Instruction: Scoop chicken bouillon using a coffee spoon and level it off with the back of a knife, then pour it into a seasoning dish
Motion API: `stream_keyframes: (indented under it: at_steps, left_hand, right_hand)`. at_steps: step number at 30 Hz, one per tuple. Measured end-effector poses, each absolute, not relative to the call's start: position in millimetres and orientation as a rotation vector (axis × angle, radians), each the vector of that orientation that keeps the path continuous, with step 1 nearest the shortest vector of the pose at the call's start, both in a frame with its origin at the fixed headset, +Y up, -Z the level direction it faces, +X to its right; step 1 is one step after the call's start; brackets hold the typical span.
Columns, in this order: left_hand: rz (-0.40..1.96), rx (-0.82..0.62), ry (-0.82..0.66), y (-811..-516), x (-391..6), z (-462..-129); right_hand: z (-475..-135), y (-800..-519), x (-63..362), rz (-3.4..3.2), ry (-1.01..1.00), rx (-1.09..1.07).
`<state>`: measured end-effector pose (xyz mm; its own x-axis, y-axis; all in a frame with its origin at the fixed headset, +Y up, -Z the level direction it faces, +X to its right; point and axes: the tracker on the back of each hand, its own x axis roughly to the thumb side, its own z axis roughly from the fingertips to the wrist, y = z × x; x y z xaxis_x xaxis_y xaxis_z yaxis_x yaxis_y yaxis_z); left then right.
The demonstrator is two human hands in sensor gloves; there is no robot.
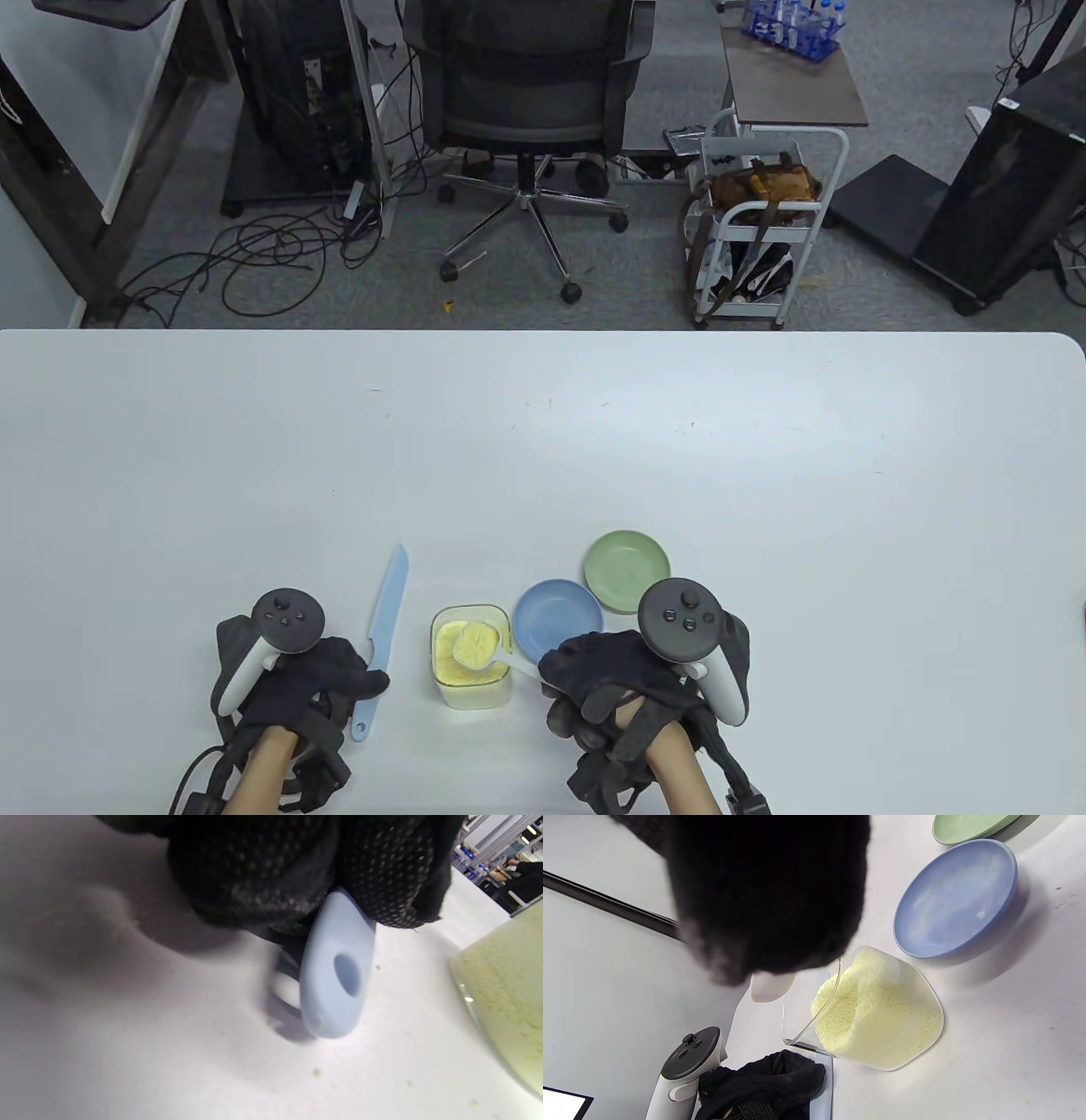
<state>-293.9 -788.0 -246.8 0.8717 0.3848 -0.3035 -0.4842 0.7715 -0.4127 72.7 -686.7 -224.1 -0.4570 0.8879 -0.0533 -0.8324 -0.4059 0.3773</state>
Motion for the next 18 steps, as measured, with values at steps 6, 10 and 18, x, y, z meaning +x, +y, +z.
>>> stream_keyframes:
  at_steps: [6, 10, 18]
  left_hand:
    - [0.335, -0.416, 0.199, -780, -289, -243]
    - [0.370, -0.289, 0.162, -763, -288, -237]
    - [0.724, -0.110, 0.137, -757, -298, -228]
  right_hand:
    - [-222, -690, 76, 1.987, 0.418, 0.179]
    - [-219, -689, 86, 1.965, 0.389, 0.163]
    - [-218, -711, 129, 1.967, 0.326, -0.023]
